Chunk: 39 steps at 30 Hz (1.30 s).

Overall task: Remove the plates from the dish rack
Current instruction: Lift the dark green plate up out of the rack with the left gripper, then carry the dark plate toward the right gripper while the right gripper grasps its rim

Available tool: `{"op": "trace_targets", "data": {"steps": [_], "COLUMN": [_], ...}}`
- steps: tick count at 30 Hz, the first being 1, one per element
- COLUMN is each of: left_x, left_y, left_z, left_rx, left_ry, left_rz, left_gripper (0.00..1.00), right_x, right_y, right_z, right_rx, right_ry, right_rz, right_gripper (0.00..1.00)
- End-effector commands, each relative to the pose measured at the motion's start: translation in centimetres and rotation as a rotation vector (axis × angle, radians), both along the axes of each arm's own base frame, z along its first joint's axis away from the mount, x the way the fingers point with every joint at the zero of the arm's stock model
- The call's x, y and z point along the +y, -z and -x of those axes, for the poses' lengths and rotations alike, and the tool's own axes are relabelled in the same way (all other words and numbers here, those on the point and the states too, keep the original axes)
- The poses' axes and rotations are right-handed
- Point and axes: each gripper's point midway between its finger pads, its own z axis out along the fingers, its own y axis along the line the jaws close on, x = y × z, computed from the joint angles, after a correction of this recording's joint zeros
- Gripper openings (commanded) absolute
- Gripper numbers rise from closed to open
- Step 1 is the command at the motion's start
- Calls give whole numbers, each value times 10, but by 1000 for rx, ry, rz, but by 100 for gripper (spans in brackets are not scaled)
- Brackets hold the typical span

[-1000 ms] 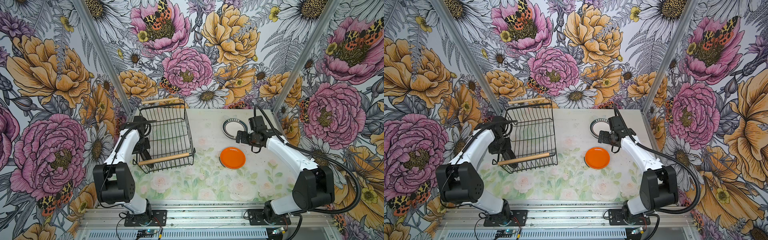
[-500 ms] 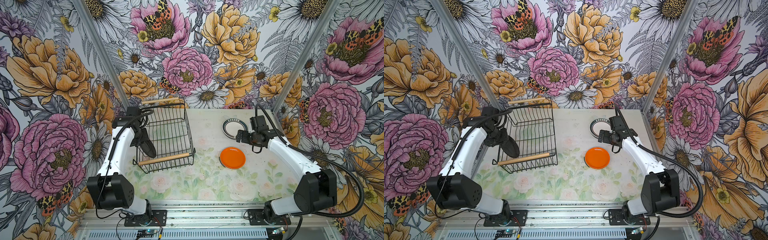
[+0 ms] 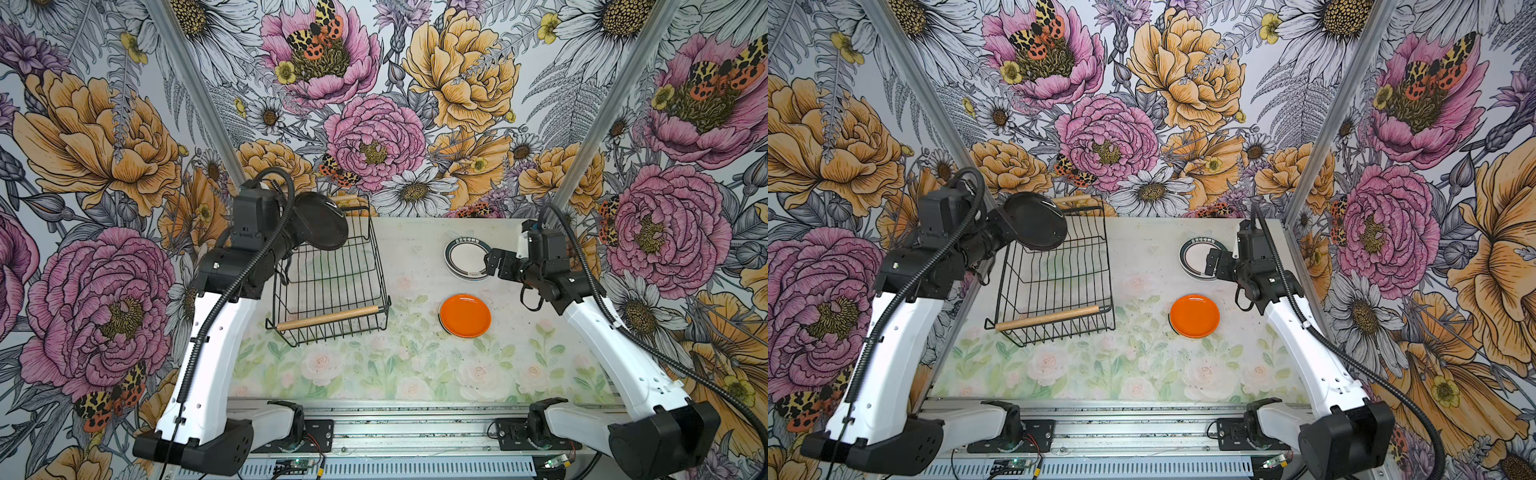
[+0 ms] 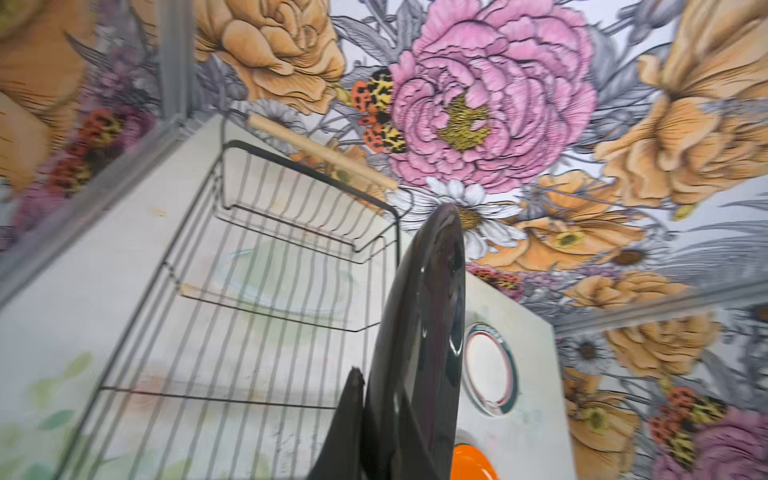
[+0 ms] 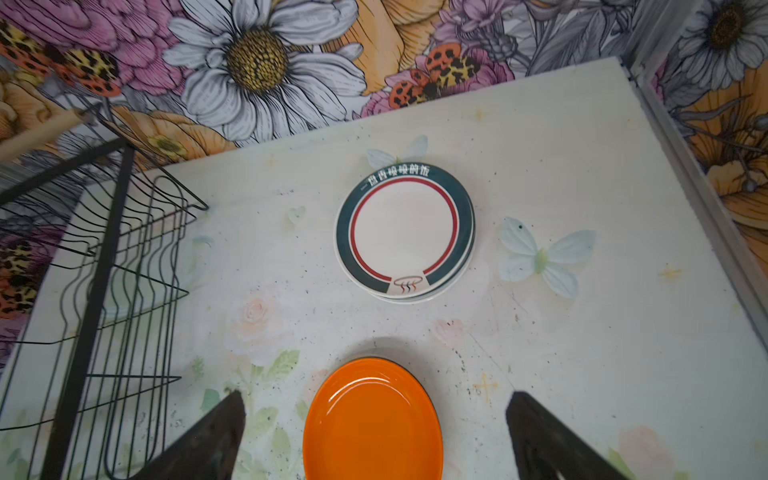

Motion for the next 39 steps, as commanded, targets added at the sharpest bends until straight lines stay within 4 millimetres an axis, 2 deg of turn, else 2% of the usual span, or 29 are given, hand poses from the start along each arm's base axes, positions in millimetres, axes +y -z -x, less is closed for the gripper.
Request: {"op": "trace_targets", "data": {"steps": [1, 5, 9, 11, 15, 24, 31, 34, 39], "left_x": [-49, -99, -140, -157, -183, -228, -248, -257, -271], "left_y": [-25, 7, 33, 42, 49, 76, 83, 88, 97], "left_z": [-30, -40, -42, -41, -42, -47, -42, -40, -39], "left_rx": [-243, -245, -216, -208, -181, -70, -35, -15, 21], "left_ry": [35, 92, 140, 160, 212, 298, 338, 359, 384], "left_rz": [368, 526, 654, 689, 720, 737, 731, 733, 715], "left_gripper": [0, 0, 0, 0, 0, 0, 0, 0, 0], "right_x": [23, 57, 81, 85, 87, 96, 104, 106, 110], "right_y": [-39, -53, -62, -62, -55, -52, -44, -37, -40], "right_z": [6, 15, 20, 18, 17, 11, -3, -11, -18], "right_rx": [-155, -203, -243, -248, -233, -217, -203, -190, -205], "right_ry": [-96, -239, -347, -358, -352, -368, -384, -379, -394], "right_rz": [-174, -407, -654, -732, -773, -792, -797, -800, -822], "right_gripper": [99, 99, 99, 99, 97, 85, 76, 69, 61]}}
